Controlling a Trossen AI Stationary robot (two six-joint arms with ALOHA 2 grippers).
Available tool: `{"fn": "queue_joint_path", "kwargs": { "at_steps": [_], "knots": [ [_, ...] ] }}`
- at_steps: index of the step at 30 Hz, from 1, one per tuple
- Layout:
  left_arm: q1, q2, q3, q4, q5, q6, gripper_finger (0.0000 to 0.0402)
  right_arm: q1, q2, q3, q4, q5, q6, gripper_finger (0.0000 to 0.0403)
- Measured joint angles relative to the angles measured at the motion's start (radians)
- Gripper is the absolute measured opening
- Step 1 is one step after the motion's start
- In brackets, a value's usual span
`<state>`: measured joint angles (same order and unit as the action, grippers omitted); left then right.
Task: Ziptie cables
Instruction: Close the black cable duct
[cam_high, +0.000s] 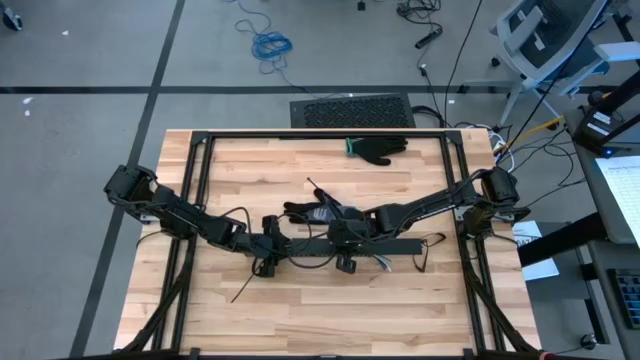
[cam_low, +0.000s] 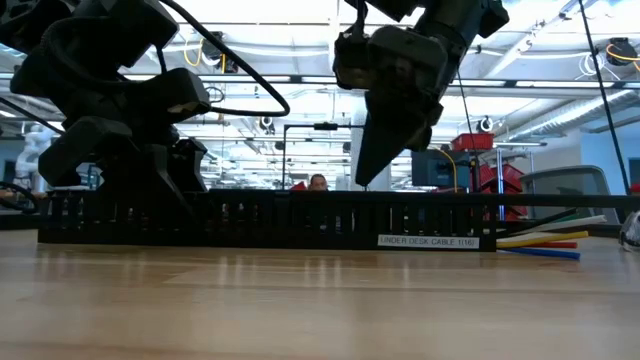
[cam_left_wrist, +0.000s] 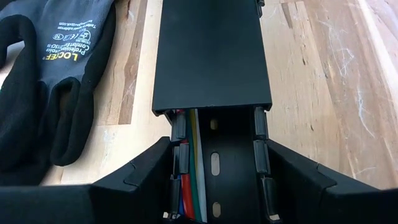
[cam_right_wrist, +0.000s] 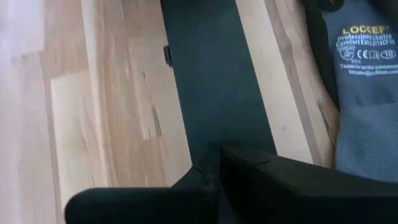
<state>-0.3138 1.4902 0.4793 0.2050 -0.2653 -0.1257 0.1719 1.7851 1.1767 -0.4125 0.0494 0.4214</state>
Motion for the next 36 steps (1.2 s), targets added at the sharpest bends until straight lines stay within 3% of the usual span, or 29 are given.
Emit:
{"fn": "queue_joint_path", "kwargs": {
  "at_steps": [13, 19, 36],
  "knots": [
    [0.0, 0.0, 0.0, -0.001, 0.0, 0.0, 0.0227, -0.001, 0.002, 0.0, -0.016, -0.003, -0.033, 0.0],
    [0.0, 0.0, 0.0, -0.001, 0.0, 0.001, 0.0227, -0.004, 0.003, 0.043, 0.056, 0.001, -0.033, 0.0],
    [0.0, 0.0, 0.001, -0.001, -0.001, 0.0, 0.0227, -0.024, 0.126, 0.095, 0.176, -0.032, -0.041, 0.0]
  ]
}}
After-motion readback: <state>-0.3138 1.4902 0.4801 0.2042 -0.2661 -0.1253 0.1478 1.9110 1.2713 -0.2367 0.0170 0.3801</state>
